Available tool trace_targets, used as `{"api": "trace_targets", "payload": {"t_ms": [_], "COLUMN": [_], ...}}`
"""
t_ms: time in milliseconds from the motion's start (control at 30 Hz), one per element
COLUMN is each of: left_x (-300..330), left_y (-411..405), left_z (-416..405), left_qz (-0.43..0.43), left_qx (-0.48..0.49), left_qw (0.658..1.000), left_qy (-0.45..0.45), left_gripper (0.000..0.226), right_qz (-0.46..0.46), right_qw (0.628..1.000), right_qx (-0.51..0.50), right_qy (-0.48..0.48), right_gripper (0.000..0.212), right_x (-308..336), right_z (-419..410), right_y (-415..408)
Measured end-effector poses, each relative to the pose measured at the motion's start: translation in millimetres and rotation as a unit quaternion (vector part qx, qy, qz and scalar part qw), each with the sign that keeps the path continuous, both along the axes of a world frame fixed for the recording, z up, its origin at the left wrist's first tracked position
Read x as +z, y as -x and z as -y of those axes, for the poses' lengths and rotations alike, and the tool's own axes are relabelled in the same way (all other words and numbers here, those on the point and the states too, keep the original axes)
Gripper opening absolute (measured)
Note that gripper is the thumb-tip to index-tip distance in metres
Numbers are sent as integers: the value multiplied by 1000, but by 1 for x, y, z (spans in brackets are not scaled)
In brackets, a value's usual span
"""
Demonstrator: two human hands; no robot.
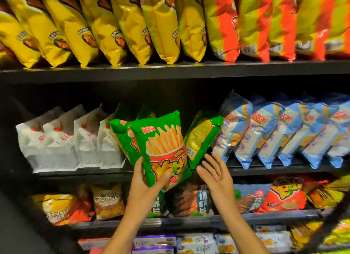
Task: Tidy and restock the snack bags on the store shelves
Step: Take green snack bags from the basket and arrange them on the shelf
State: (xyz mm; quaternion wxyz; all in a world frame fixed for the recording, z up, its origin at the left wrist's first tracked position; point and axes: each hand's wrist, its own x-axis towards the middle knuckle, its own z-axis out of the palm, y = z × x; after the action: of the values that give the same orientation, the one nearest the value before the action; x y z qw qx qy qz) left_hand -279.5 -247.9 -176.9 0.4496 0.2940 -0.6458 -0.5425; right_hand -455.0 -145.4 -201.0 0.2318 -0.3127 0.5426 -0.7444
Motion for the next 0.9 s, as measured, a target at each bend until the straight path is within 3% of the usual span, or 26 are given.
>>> {"api": "trace_targets", "payload": {"t_ms": [133, 300, 467, 667, 900], "left_x": [-1, -2, -18, -24, -43], "left_y": [48, 95, 121, 133, 138], "left_z": [16, 28, 45, 61, 78], "left_qz": [22, 12, -9, -3, 84], "left_qx": [93, 147, 122, 105, 17], "left_qw": [991, 982, 985, 981, 946], "left_qy": [98, 121, 124, 165, 312], "left_gripper": [80, 76, 81, 99, 97], "right_qz": [-9, -19, -69, -84, -84], "right_qw": [998, 990, 970, 952, 950], "right_qx": [-53, -106, -199, -277, -288], "right_qy": [-36, -87, -125, -96, -83], "right_gripper": [77, 98, 96, 78, 79], "right_x": [-2, -15, -22, -22, -28], "right_z": [33, 71, 88, 98, 97], "right_y": [36, 41, 27, 23, 27]}}
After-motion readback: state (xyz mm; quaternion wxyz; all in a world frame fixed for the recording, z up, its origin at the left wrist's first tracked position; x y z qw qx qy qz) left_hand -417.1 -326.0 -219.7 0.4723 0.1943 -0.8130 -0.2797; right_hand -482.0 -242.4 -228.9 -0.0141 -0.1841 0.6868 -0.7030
